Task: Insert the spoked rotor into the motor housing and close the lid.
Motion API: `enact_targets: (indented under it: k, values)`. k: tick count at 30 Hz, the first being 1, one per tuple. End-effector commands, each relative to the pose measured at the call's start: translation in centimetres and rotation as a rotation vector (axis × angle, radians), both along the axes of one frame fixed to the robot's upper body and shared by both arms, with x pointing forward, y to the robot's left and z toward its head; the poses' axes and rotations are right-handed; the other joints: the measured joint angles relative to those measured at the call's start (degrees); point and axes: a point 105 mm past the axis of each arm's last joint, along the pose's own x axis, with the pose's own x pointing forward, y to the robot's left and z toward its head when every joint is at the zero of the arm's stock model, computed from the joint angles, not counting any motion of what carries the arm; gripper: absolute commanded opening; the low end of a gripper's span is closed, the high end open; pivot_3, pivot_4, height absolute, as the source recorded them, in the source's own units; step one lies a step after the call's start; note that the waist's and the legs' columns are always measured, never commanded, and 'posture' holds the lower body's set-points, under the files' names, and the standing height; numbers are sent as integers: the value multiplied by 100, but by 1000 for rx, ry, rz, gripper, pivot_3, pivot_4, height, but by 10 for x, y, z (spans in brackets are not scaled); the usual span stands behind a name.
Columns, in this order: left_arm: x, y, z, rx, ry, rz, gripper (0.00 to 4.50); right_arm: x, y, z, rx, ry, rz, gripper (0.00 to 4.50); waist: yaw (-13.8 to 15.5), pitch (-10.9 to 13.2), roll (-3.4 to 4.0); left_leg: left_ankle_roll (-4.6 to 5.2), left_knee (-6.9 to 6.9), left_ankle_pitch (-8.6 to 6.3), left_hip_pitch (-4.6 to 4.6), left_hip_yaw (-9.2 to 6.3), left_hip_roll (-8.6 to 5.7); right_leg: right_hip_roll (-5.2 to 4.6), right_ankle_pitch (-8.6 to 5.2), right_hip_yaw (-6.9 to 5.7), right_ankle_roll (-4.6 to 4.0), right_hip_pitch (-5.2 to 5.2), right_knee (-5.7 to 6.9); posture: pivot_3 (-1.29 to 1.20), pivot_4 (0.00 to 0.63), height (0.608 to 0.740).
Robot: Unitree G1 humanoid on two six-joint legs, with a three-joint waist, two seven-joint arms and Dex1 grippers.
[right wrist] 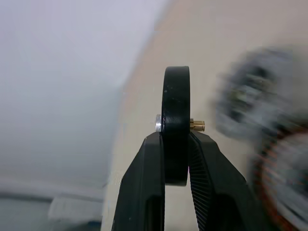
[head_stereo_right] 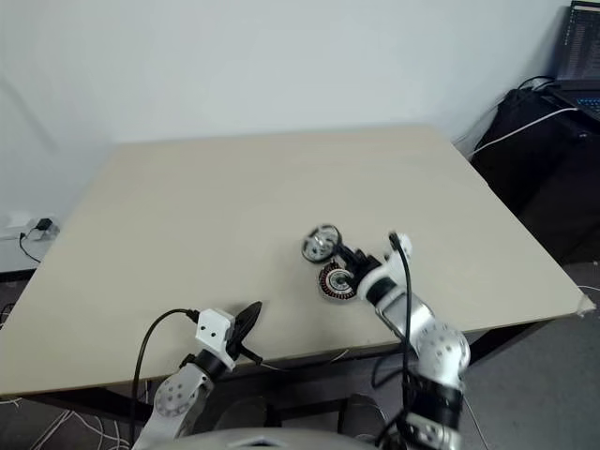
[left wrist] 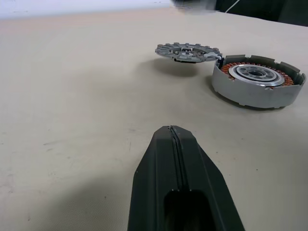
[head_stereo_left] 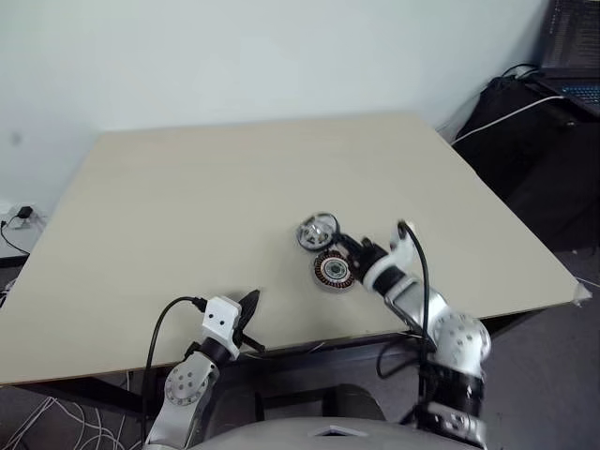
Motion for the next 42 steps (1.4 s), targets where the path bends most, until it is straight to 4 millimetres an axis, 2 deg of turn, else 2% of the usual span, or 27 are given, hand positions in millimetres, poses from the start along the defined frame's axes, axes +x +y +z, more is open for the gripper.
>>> enact_targets:
  k: [1, 8, 21, 34, 42]
  values:
    - [6, -1, 12, -11, -52, -12, 0, -6, 0, 20, 46, -75, -19, 385, -39, 6, 8, 0, 1, 0, 0, 5, 0, 0, 2, 5, 2, 2, 4, 0, 0, 740]
    - [6, -1, 11, -8, -50, -25, 0, -16, -6, 6, 82, -21, -66, 385, -25, 9, 6, -29, 1, -17, 14, -12, 7, -9, 2, 0, 2, 3, 2, 0, 0, 740]
    - [6, -7, 34, -9, -72, -33, 0, -15, 3, -15, 137, 40, -91, 385, -18, 12, 3, -26, 1, -19, 9, -13, 5, -9, 2, 0, 4, 1, -4, 0, 0, 740]
    - [9, -9, 44, -7, -72, -33, 0, -19, -4, -28, 109, 84, -113, 385, 21, 13, 4, -26, 0, -19, 8, -14, 4, -9, 2, 0, 4, 1, -6, 0, 0, 740]
    - [7, -12, 50, -9, -73, -35, 0, -22, -13, -29, 95, 84, -132, 385, 35, 13, 5, -26, 0, -19, 8, -14, 5, -9, 2, 0, 4, 0, -6, 0, 0, 740]
